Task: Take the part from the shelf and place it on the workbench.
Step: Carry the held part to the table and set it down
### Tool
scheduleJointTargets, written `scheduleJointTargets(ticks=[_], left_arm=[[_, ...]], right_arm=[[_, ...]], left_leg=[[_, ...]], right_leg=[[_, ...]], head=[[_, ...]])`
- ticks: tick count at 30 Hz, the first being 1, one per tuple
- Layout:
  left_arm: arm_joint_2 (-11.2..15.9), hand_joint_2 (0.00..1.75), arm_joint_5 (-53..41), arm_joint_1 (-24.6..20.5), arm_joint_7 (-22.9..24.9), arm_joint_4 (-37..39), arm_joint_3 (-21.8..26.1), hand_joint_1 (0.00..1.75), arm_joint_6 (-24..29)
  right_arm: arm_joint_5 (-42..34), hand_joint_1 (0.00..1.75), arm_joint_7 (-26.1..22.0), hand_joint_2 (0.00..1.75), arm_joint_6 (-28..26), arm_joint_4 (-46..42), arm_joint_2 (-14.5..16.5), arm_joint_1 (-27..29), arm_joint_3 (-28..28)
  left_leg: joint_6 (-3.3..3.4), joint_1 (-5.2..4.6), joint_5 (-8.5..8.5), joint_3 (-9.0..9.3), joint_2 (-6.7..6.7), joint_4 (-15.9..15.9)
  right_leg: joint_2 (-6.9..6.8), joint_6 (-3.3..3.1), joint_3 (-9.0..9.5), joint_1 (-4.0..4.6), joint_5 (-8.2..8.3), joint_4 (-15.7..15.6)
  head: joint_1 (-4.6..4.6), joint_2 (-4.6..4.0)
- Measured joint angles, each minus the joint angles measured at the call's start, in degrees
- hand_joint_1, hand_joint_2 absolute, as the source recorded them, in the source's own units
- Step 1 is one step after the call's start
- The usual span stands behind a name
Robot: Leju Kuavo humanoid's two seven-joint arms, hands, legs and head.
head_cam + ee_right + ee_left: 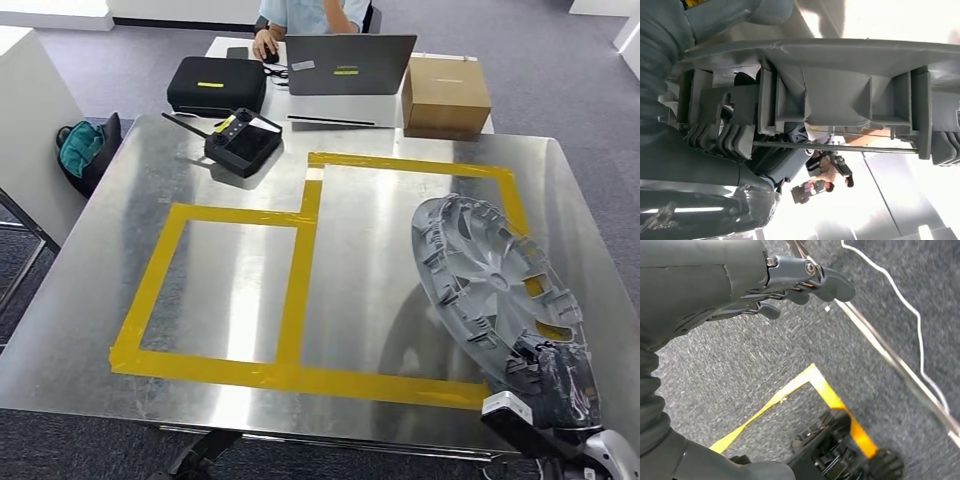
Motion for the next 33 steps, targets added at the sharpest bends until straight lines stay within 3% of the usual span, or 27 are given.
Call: scheduleJointTargets(ticks=[2,4,12,17,23,29,30,33], left_arm=[[0.11,1.75,0.10,0.02,-0.11,0.03,0.09,0.00,0.19],[0.29,1.75,0.11,0.11,-0.22,0.04,0.28,0.00,0.26],[0.72,1.75,0.17,0.20,-0.56,0.04,1.04,0.00,0.34],[0.82,1.75,0.07,0.22,-0.56,0.07,1.21,0.00,0.36],[0.99,1.75,-0.84,0.17,-0.59,0.07,1.25,0.00,0.86],[1.13,1.75,-1.24,0.10,-0.54,0.10,1.24,0.00,1.18],[1.15,1.75,-1.49,0.05,-0.40,0.14,1.24,0.00,1.21],[1.26,1.75,-2.29,-0.12,0.29,0.30,1.21,0.00,1.28]], right_arm=[[-0.43,1.75,-0.38,1.75,0.07,-0.11,0.69,-0.42,-0.75],[-0.75,1.75,-0.59,1.75,0.14,-0.13,1.32,-0.81,-1.38],[-1.00,1.75,-1.12,1.75,0.59,0.04,2.41,-1.67,-3.35],[2.68,1.75,-0.97,1.75,1.06,1.96,2.51,-2.45,-3.72],[10.20,1.75,0.04,1.75,0.98,5.79,2.48,-4.22,-3.41],[12.86,1.75,0.33,1.75,1.01,8.13,2.33,-5.32,-2.69],[13.55,1.47,0.50,1.75,1.07,8.50,2.21,-5.57,-2.43],[15.66,0.16,1.03,1.75,0.97,9.74,1.69,-6.38,-1.11]], left_leg=[[0.04,-0.28,-0.29,0.21,-0.18,0.10],[0.32,-0.39,-0.25,0.25,-0.23,-0.08],[-0.19,-0.37,-0.16,0.67,-0.22,-1.24],[-0.57,-0.35,-0.13,0.70,-0.22,-1.28],[-0.58,-0.38,-0.11,0.76,-0.22,-1.27],[-0.58,-0.38,-0.12,0.77,-0.22,-1.27],[-0.57,-0.38,-0.12,0.78,-0.21,-1.27],[-0.57,-0.38,-0.12,0.77,-0.21,-1.27]], right_leg=[[0.04,0.30,1.59,0.25,1.70,-3.24],[-0.05,0.83,1.68,0.22,1.97,-3.45],[-0.03,0.08,1.69,0.27,1.45,-3.47],[-0.03,-0.03,1.75,0.31,1.47,-3.47],[-0.08,-0.12,1.90,0.32,1.57,-3.64],[-0.07,-0.10,1.95,0.32,1.59,-3.74],[-0.07,-0.10,1.96,0.32,1.59,-3.76],[-0.07,-0.10,1.98,0.32,1.60,-3.78]], head=[[-0.04,0.00],[-0.10,0.00],[-0.10,0.00],[-0.08,0.00],[-0.08,0.00],[-0.08,0.00],[-0.08,0.00],[-0.08,0.00]])
